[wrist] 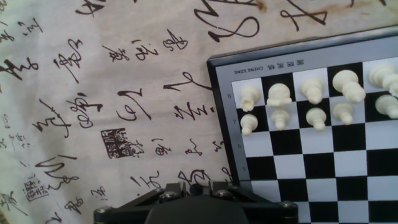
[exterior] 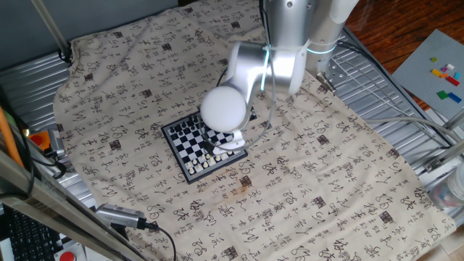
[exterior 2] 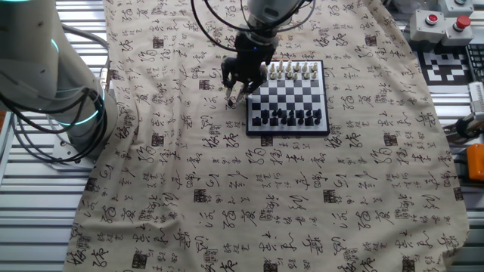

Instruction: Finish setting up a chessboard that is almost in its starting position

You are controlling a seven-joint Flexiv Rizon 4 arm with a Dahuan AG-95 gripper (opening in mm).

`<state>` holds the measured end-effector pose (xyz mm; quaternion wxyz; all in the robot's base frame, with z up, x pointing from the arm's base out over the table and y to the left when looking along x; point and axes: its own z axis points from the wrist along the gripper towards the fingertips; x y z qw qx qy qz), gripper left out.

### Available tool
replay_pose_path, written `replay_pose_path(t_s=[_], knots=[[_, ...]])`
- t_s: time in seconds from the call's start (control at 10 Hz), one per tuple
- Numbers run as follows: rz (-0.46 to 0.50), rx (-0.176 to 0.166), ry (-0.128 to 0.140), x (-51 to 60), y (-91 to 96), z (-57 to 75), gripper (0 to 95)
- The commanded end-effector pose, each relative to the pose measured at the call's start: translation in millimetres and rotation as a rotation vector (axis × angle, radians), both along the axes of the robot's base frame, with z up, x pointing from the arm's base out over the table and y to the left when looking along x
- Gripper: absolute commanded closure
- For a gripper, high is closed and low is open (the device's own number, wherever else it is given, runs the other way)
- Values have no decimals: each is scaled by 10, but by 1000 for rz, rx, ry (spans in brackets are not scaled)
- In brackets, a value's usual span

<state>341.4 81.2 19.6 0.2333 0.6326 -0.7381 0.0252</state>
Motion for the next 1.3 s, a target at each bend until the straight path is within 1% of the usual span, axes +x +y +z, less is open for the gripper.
replay_pose_path(t_s=[0.1,0.5,0.9,1.3], knots=[[2,-3,0,13,-101,11,760],[2,-2,3,14,-105,20,760],[-11,-6,5,1,-42,43,760],[-8,-8,6,-4,-24,38,760]])
